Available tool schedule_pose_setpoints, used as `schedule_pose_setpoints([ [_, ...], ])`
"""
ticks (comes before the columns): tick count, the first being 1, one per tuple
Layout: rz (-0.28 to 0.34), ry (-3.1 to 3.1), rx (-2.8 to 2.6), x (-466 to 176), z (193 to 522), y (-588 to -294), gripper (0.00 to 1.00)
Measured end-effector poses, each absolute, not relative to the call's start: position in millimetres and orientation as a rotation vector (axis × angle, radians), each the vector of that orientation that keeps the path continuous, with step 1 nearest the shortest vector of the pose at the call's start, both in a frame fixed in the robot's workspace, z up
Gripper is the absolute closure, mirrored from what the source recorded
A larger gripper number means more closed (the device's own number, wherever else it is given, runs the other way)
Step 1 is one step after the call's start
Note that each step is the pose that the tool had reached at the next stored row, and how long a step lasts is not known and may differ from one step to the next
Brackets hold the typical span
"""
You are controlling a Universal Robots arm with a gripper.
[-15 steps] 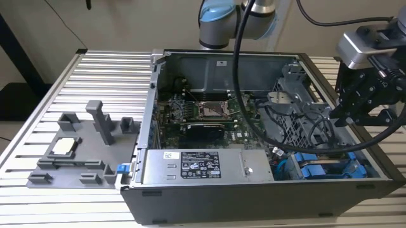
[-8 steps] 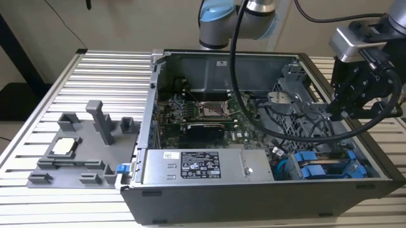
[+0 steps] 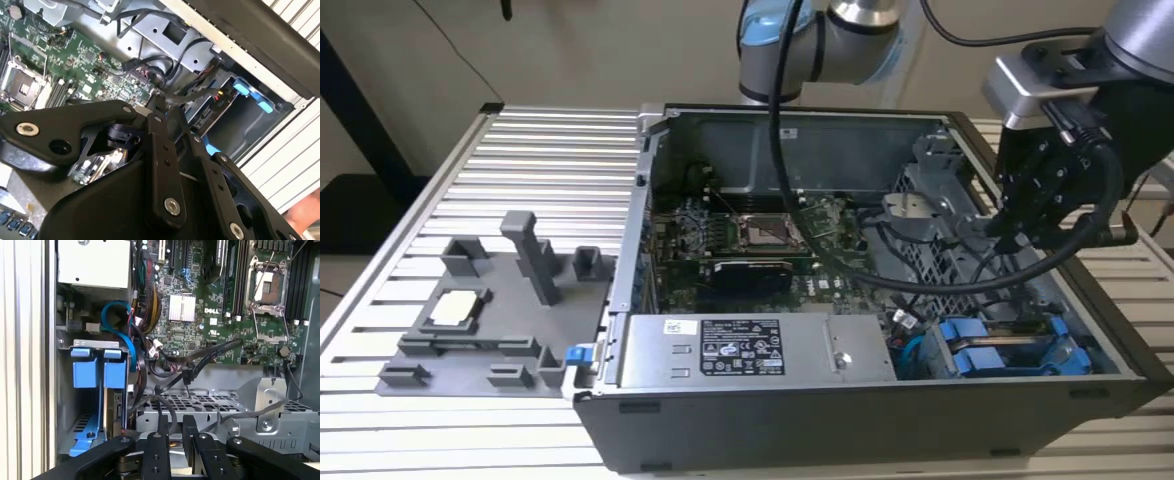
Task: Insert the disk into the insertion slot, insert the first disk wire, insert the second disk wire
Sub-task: 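Insert the first disk wire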
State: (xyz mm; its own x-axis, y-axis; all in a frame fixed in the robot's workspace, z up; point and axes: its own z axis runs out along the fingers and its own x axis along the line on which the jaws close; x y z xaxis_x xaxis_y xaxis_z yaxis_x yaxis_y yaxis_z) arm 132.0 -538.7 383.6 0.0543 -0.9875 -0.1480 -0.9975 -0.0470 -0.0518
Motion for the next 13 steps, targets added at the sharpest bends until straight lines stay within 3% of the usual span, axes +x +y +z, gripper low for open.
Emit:
schedule_pose_setpoints([
  [13, 0.125, 2.05, -2.162, 99, 382, -538, 0.74],
])
